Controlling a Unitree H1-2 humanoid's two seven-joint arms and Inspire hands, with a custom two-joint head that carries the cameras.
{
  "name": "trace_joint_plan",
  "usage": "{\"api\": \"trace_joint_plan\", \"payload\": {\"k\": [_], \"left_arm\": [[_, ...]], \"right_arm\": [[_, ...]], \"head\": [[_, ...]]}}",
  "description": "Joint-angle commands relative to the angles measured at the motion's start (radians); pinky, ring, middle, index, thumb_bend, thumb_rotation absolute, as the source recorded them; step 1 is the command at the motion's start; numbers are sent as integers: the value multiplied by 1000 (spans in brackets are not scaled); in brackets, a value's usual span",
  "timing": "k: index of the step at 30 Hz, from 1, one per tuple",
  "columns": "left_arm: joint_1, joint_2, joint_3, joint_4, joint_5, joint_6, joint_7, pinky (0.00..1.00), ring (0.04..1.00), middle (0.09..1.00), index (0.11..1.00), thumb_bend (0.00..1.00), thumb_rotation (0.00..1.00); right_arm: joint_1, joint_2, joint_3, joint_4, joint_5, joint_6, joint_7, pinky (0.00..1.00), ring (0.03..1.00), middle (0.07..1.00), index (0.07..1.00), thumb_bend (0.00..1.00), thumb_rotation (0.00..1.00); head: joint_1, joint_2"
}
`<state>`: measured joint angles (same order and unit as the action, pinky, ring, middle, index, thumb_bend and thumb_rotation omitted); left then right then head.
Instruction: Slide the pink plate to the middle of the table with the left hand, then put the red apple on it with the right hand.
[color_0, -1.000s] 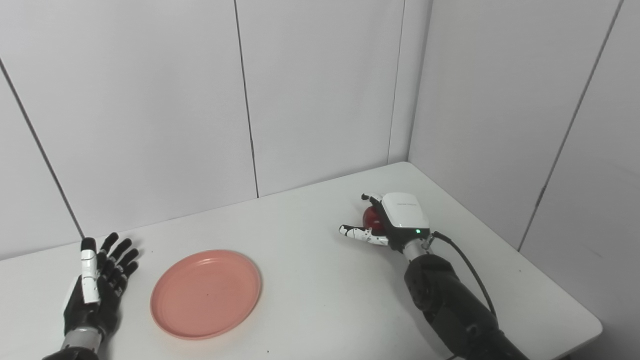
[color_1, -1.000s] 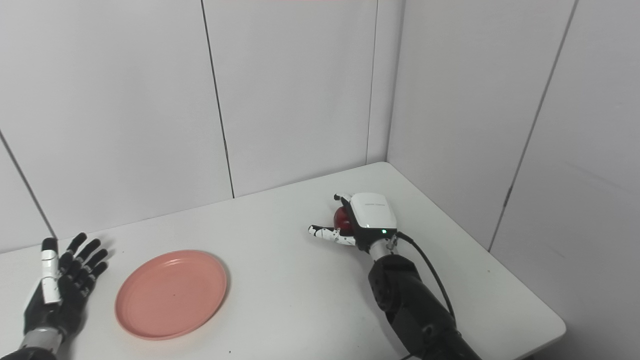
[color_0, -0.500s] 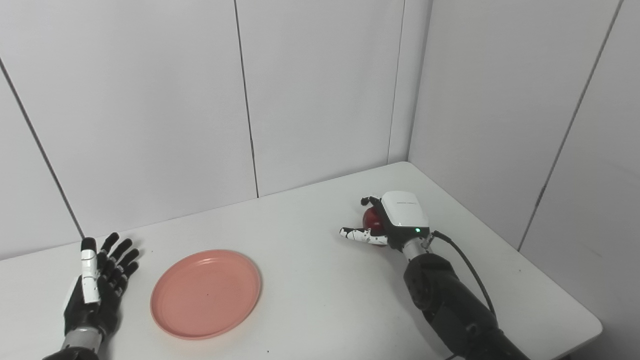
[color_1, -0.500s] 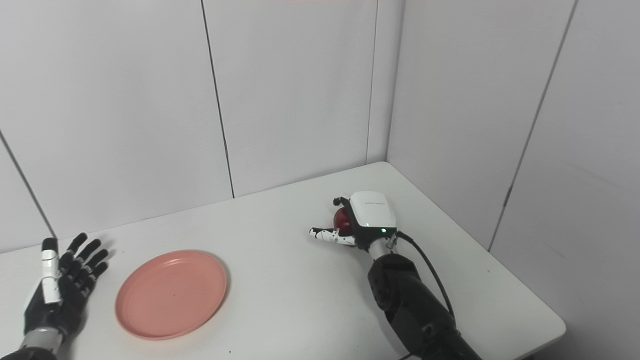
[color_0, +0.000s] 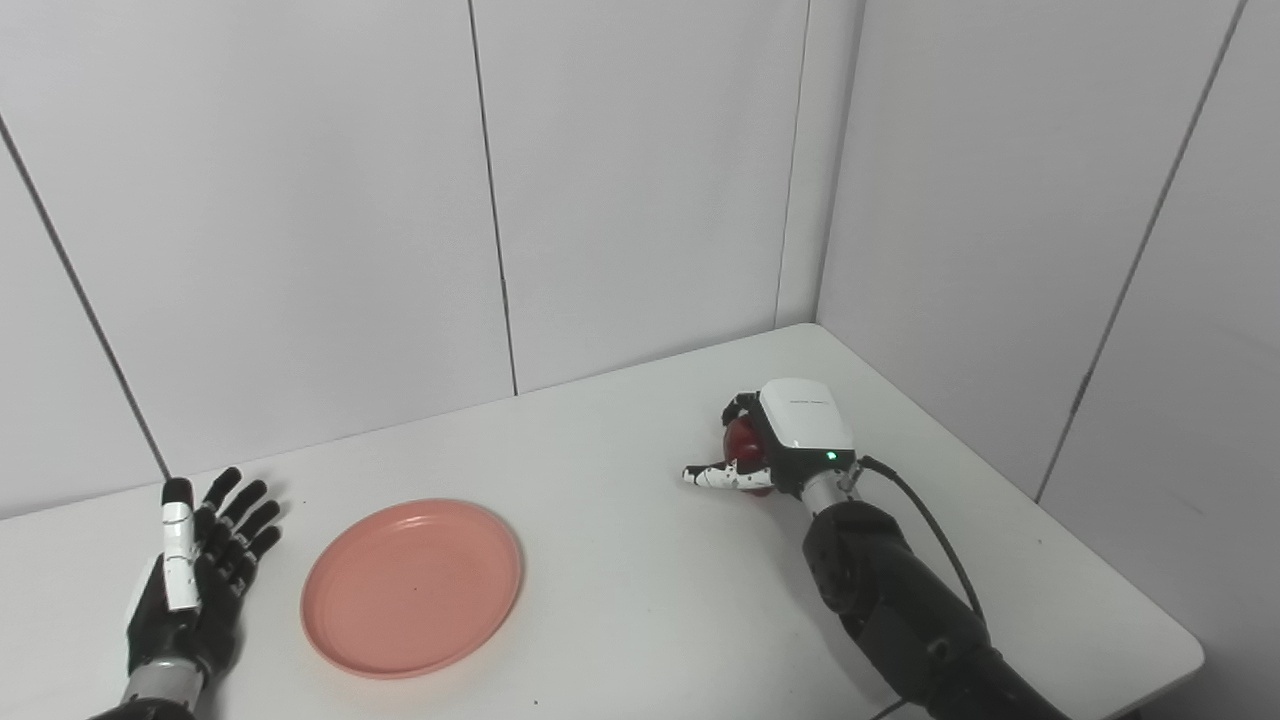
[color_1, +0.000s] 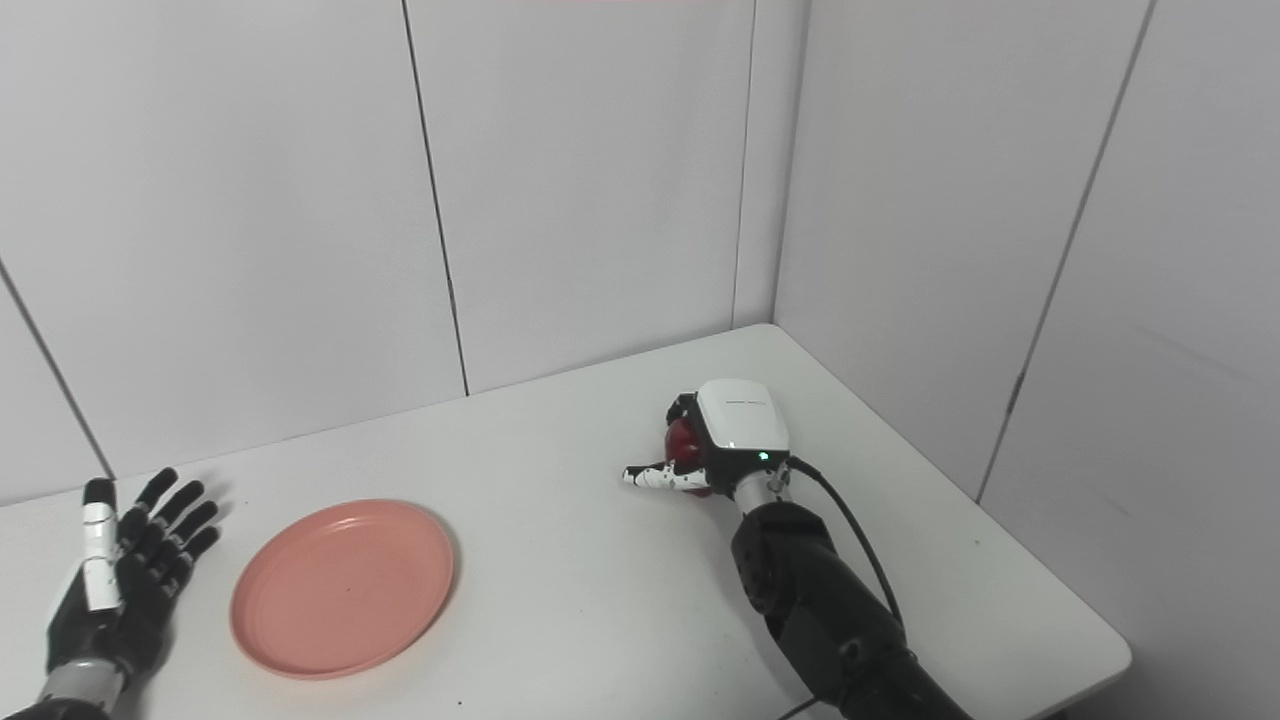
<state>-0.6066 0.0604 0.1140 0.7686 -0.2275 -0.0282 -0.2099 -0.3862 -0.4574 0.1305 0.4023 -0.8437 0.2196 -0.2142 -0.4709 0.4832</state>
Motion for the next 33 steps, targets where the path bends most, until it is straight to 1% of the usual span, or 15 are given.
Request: {"api": "trace_joint_plan", "payload": {"k": [1,6,10,14,18,21,24,26,29,31,33], "left_arm": [[14,3,-8,3,14,54,19,908,888,904,903,707,1000],[16,3,-10,-1,16,57,19,902,886,905,906,701,1000],[12,2,-7,10,9,53,13,913,888,909,908,693,1000],[8,2,-4,23,4,46,6,927,892,911,914,699,1000],[8,0,-5,21,7,49,12,916,886,909,914,701,1000],[11,-3,-4,11,5,54,14,923,887,905,900,700,1000],[12,-6,-6,8,9,55,19,921,889,907,899,691,1000],[13,-9,-6,4,9,57,23,921,886,905,897,690,1000],[16,-12,-9,-2,12,58,25,902,872,895,894,709,995],[18,-15,-14,-11,19,63,35,879,861,886,886,714,997],[20,-21,-16,-17,21,66,41,879,867,889,887,712,999]], "right_arm": [[-22,-22,6,15,7,20,4,266,339,428,572,613,531],[-16,-25,9,17,19,23,7,253,328,425,564,614,549],[-15,-28,7,19,41,5,5,255,329,426,579,605,532],[-15,-32,10,-6,55,-8,-1,256,326,420,583,591,519],[-18,-36,17,-47,59,-10,5,251,322,418,574,587,543],[-22,-36,27,-88,48,-4,14,265,338,425,559,604,613],[-30,-35,38,-127,38,3,29,264,338,425,558,610,624],[-37,-32,43,-160,35,9,48,230,302,396,555,606,630],[-44,-28,48,-198,34,8,69,239,320,416,560,618,658],[-48,-27,53,-216,27,-2,72,235,316,413,558,625,664],[-54,-22,59,-237,21,-5,78,236,315,409,555,635,668]], "head": [[1,0],[1,2],[1,2],[7,2],[10,0],[12,0],[23,0],[31,1],[41,-1],[52,-1],[78,-4]]}}
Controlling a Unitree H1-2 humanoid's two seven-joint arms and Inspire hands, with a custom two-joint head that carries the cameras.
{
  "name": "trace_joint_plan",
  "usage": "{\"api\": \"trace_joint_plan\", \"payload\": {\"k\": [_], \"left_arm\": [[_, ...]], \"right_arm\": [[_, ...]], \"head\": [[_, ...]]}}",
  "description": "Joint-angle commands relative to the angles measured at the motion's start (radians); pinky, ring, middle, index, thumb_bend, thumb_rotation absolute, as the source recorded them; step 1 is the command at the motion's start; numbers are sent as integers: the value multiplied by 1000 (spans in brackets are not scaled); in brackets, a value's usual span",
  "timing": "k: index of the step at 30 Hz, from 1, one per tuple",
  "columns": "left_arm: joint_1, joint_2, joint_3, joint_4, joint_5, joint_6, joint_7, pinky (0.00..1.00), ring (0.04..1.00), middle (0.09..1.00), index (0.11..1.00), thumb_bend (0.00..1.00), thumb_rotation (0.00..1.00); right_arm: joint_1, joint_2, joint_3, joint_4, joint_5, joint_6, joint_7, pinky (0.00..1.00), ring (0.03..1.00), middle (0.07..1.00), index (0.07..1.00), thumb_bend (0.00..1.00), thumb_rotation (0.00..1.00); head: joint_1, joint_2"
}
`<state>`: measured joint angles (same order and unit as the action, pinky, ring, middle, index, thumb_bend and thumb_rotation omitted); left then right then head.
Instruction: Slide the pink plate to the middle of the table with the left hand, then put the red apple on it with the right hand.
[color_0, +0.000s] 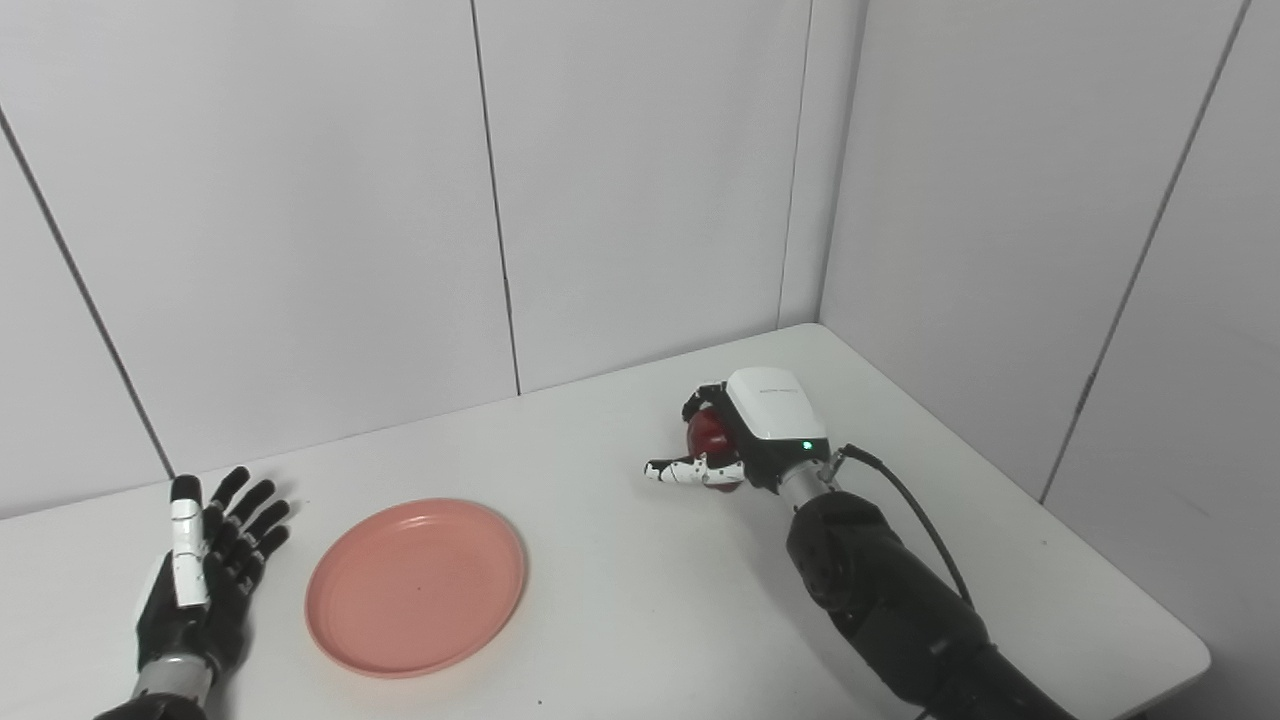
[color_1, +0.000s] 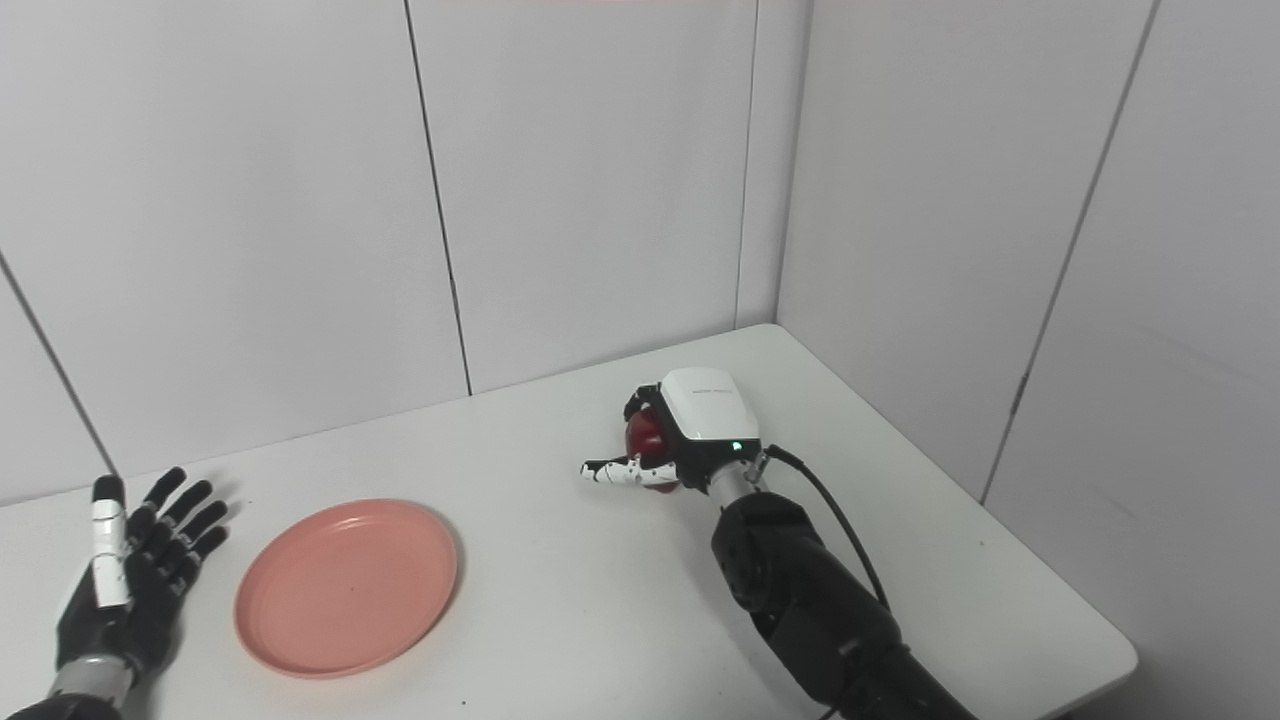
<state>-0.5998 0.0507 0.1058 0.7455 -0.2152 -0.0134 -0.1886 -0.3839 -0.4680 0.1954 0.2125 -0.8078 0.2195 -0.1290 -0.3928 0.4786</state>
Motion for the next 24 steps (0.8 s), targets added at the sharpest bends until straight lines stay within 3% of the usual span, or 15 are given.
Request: {"api": "trace_joint_plan", "payload": {"k": [1,13,24], "left_arm": [[15,-15,-8,2,9,52,22,880,868,890,887,712,999],[26,-41,-24,-35,31,71,56,827,837,875,873,707,1000],[27,-68,-39,-17,47,39,75,780,827,855,860,736,1000]], "right_arm": [[-58,-9,-4,-54,-15,-7,-4,234,313,405,553,639,668],[-78,-5,28,-42,-22,-51,-20,264,337,417,529,639,663],[-80,-6,56,-81,-24,-67,3,294,370,453,559,638,658]], "head": [[6,0],[77,-22],[181,-40]]}}
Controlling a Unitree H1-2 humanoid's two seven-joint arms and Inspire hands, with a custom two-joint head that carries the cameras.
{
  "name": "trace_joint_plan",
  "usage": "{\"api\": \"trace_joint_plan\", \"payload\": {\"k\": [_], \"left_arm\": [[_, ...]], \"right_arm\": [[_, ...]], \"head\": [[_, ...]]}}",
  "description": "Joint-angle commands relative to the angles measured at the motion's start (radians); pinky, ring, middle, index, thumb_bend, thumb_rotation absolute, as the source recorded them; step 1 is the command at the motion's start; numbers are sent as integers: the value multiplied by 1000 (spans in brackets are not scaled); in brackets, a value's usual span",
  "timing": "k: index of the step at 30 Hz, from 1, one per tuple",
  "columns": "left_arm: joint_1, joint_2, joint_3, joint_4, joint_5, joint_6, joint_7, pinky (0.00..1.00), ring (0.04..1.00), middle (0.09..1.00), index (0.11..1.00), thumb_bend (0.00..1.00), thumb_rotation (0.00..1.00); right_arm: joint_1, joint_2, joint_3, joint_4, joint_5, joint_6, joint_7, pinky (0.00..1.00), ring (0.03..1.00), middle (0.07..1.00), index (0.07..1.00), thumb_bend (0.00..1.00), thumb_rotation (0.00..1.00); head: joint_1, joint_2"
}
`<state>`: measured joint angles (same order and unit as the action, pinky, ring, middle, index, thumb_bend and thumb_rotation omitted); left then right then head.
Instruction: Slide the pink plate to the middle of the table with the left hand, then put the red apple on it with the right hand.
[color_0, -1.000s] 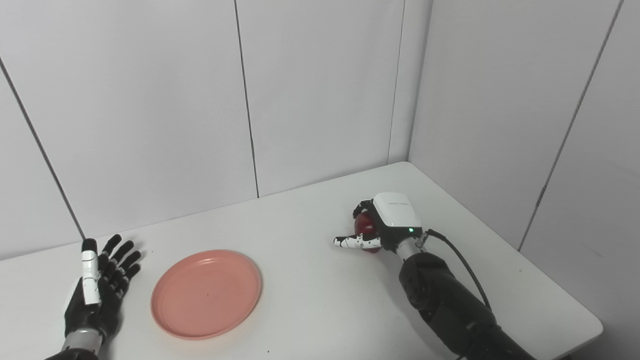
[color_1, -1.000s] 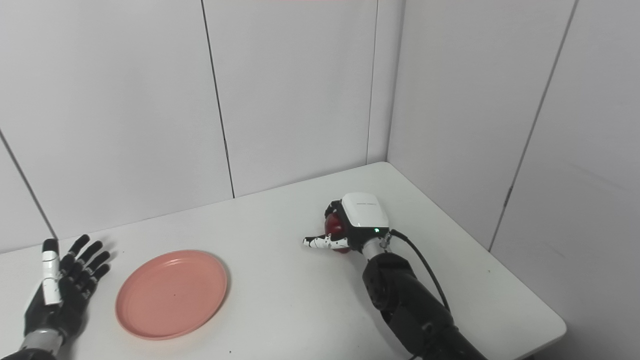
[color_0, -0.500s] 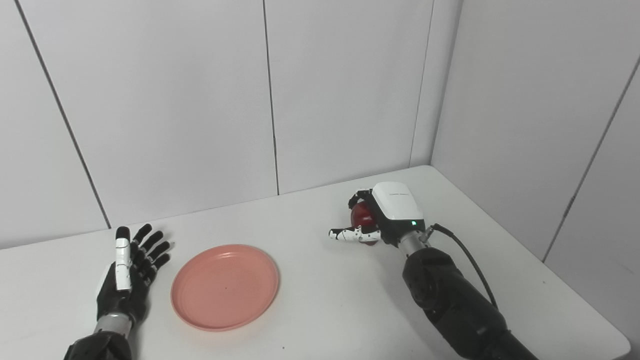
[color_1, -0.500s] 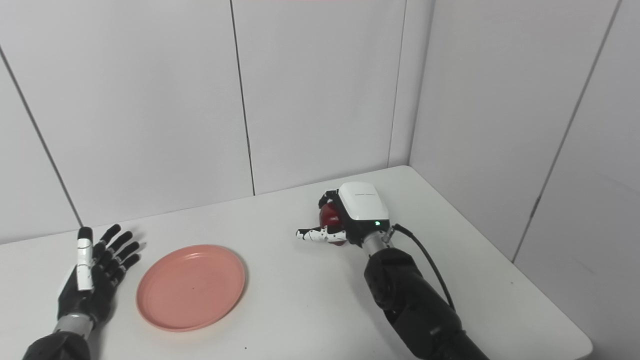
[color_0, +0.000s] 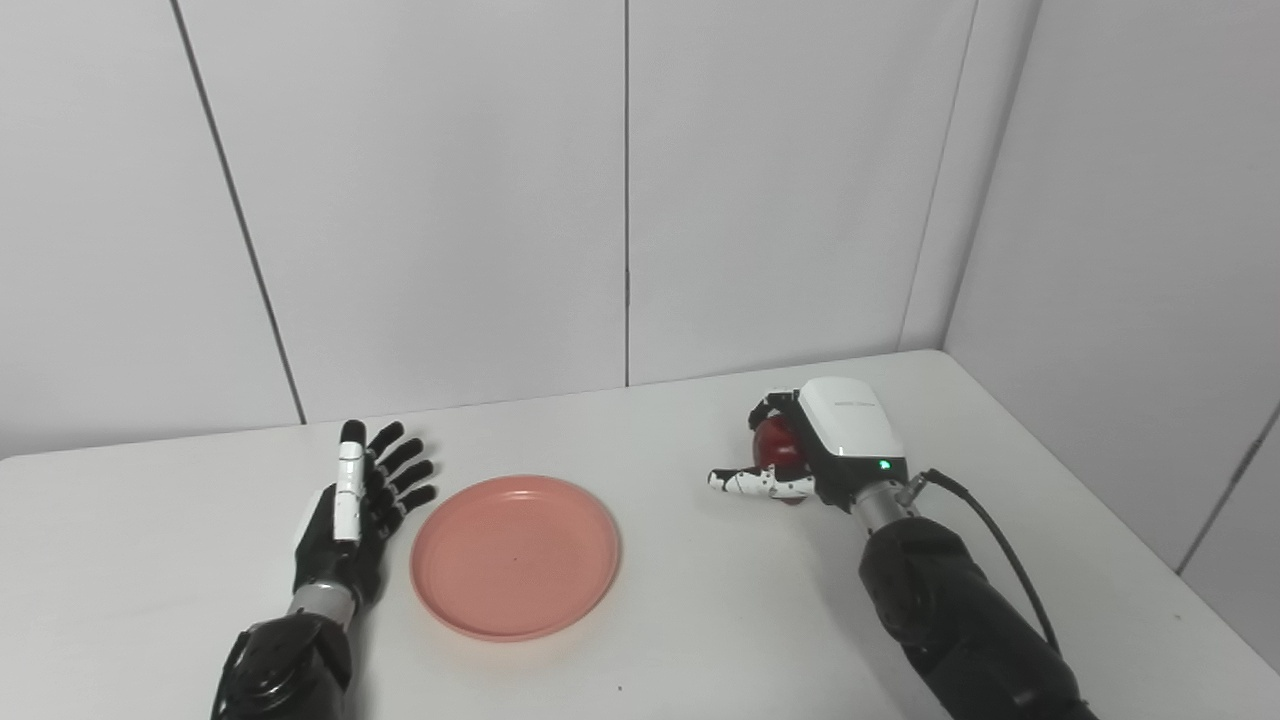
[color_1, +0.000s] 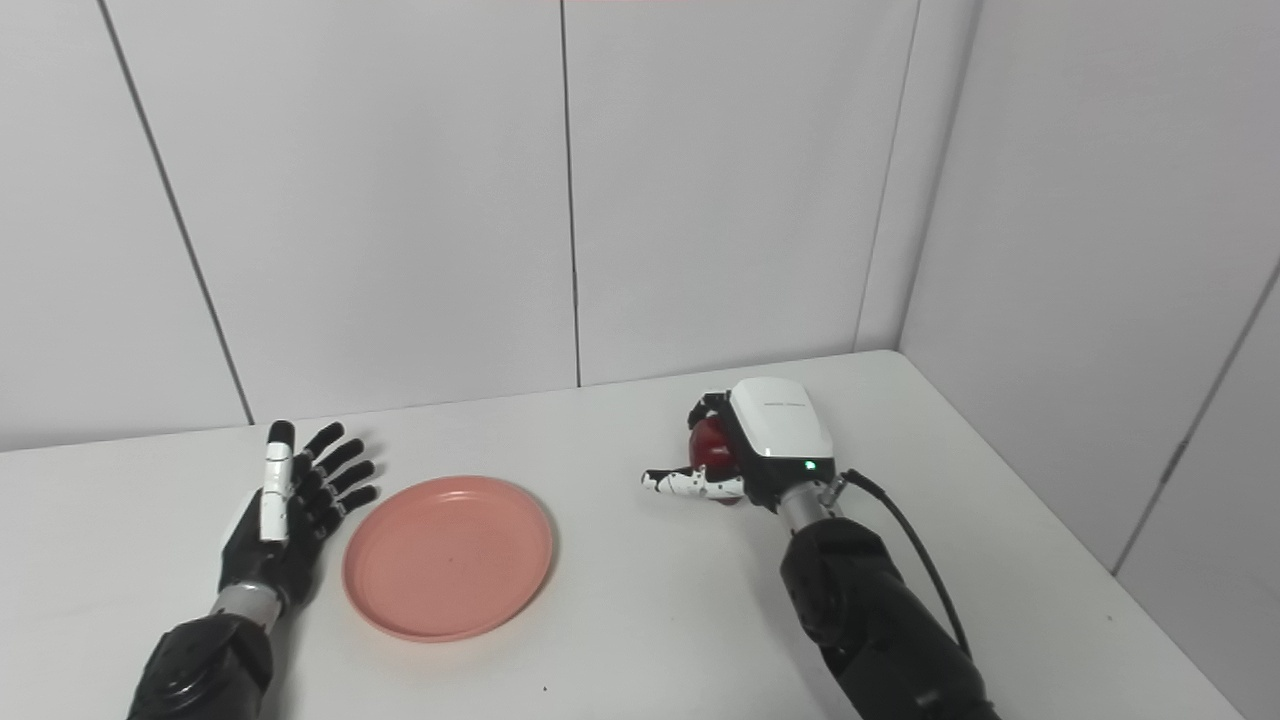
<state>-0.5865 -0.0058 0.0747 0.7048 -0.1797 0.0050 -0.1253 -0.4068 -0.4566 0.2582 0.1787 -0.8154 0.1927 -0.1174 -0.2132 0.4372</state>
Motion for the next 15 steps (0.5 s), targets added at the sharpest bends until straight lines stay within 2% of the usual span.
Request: {"api": "trace_joint_plan", "payload": {"k": [1,6,11,15], "left_arm": [[14,-14,-10,25,16,19,16,780,827,855,860,737,1000],[13,-26,-15,34,32,10,28,772,823,849,846,755,1000],[9,-36,-19,47,41,-2,40,779,826,849,844,745,1000],[10,-42,-21,50,48,-12,45,784,832,851,847,738,1000]], "right_arm": [[-58,-17,-2,-51,-21,-43,-9,295,372,454,560,638,657],[-70,1,3,-57,-13,-64,-5,297,369,455,552,628,632],[-91,13,18,-42,-22,-103,-15,276,353,447,523,607,675],[-108,20,25,-29,-23,-124,-15,219,293,392,479,586,717]], "head": [[12,-1],[36,-8],[51,-14],[67,-16]]}}
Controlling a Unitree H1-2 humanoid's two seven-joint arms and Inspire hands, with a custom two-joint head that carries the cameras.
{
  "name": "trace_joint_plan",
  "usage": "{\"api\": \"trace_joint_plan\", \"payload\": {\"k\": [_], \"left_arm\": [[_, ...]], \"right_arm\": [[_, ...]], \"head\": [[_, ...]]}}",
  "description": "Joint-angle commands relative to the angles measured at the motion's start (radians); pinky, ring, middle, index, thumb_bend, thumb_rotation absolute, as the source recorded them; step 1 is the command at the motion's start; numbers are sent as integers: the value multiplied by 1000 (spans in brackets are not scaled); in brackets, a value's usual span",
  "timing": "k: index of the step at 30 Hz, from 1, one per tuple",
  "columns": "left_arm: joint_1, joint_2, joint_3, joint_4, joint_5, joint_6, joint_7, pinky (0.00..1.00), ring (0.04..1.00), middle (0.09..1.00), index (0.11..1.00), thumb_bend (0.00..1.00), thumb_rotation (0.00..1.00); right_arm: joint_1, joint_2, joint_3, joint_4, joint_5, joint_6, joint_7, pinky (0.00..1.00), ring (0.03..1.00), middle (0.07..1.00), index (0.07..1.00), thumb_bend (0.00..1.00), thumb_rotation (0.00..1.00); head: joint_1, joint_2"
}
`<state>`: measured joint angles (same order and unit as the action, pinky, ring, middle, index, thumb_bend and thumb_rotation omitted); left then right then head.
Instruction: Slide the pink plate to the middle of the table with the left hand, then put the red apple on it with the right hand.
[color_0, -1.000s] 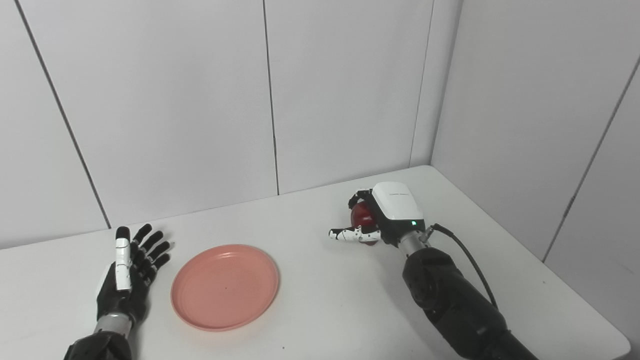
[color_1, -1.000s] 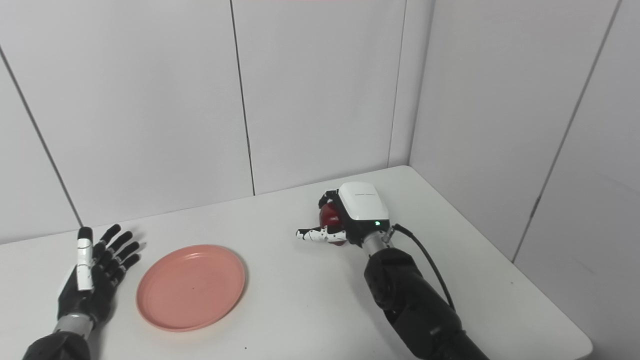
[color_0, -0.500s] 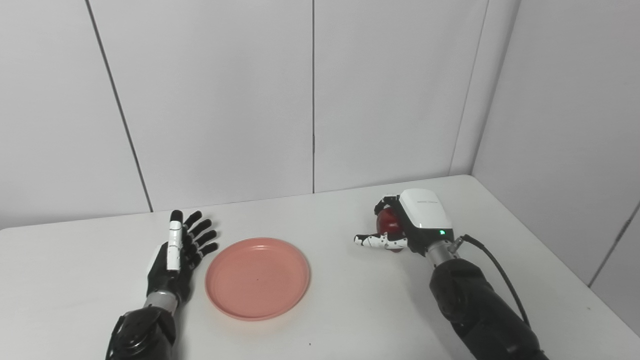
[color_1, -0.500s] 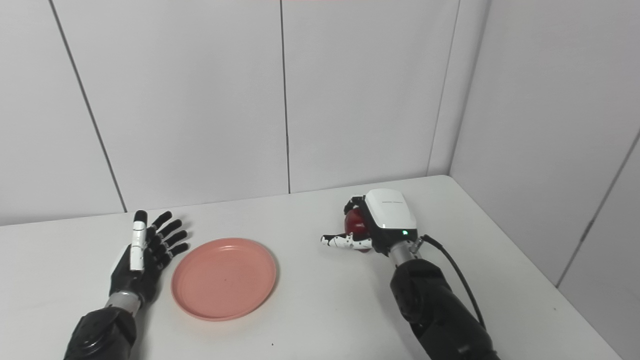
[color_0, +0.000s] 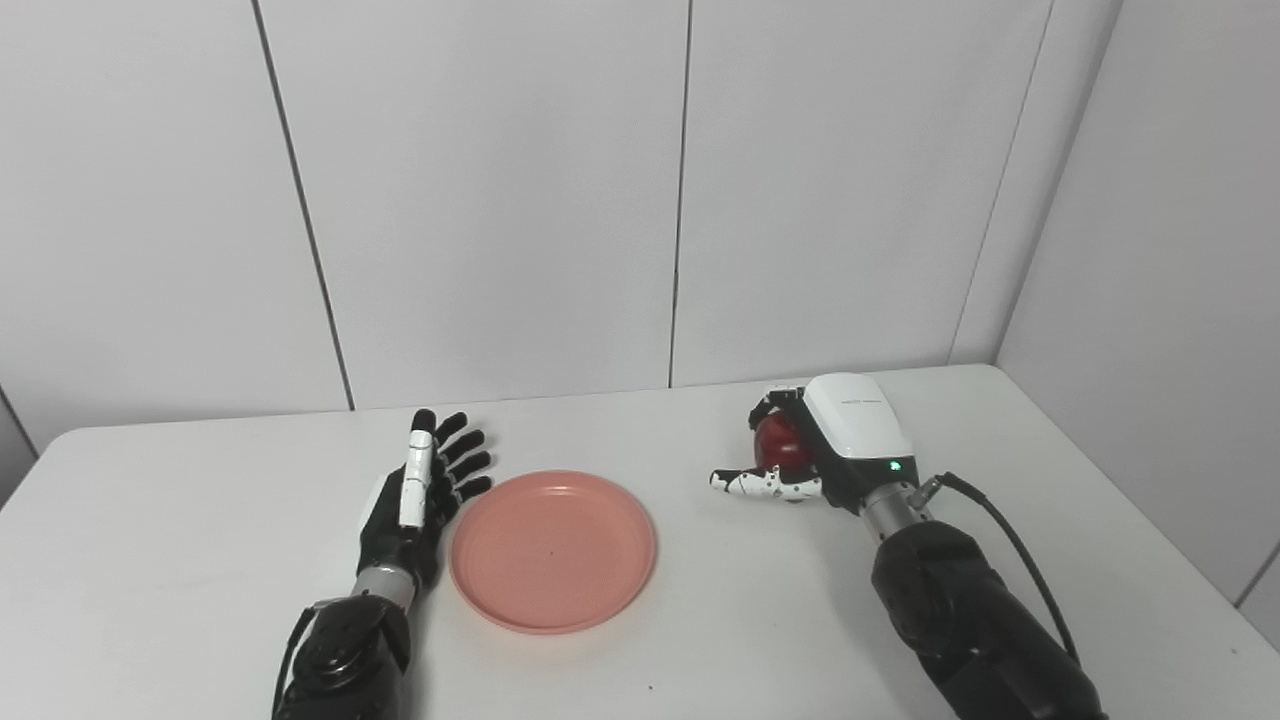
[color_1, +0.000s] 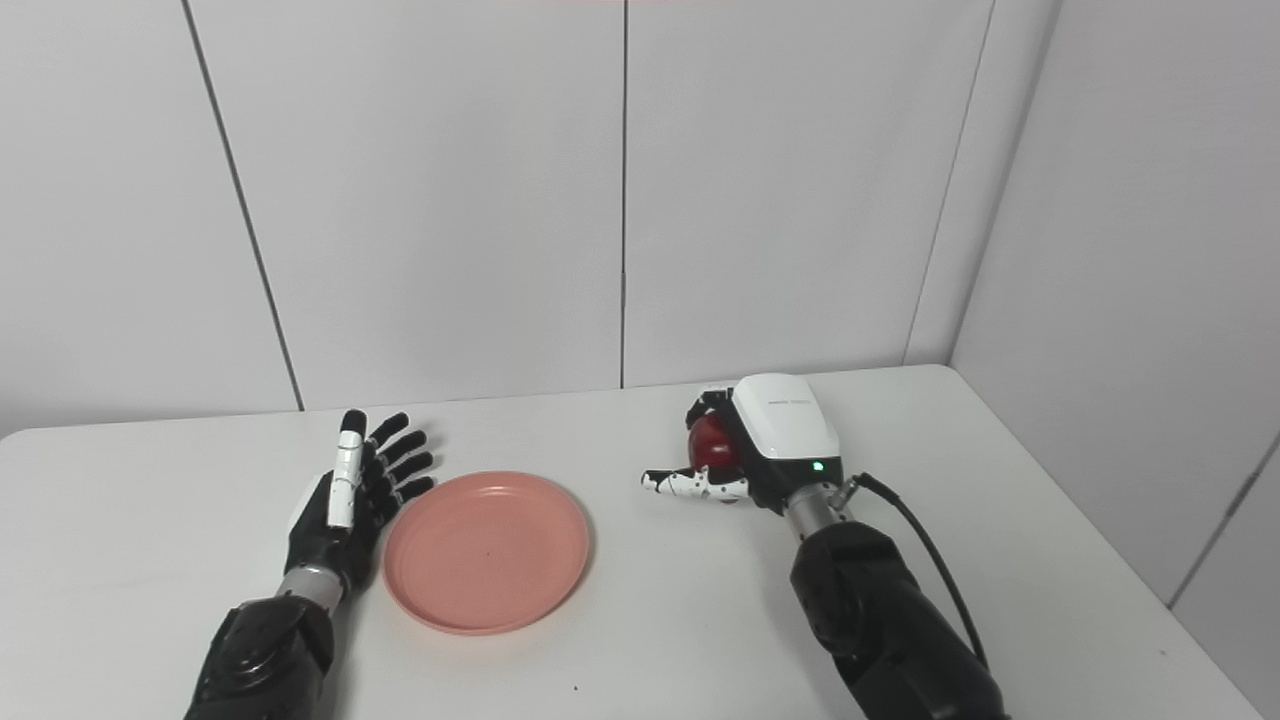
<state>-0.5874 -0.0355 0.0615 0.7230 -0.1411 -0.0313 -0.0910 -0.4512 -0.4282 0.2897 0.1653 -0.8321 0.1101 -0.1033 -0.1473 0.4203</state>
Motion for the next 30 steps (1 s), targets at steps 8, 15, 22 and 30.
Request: {"api": "trace_joint_plan", "payload": {"k": [8,15,22,30], "left_arm": [[7,-27,-4,51,14,1,26,765,820,830,835,729,1000],[0,-35,0,70,16,-13,37,758,812,826,826,728,1000],[1,-50,-2,65,23,-14,58,741,802,828,817,718,1000],[-10,-60,-7,93,32,-30,71,758,809,830,815,706,1000]], "right_arm": [[-96,15,5,6,-15,-61,-26,173,236,325,399,594,752],[-120,37,25,20,-23,-65,-18,192,260,350,417,615,746],[-158,67,69,48,-28,-86,-20,197,265,360,423,626,786],[-186,103,109,90,-31,-134,-31,197,268,370,454,596,726]], "head": [[40,-4],[66,-5],[115,-7],[177,-15]]}}
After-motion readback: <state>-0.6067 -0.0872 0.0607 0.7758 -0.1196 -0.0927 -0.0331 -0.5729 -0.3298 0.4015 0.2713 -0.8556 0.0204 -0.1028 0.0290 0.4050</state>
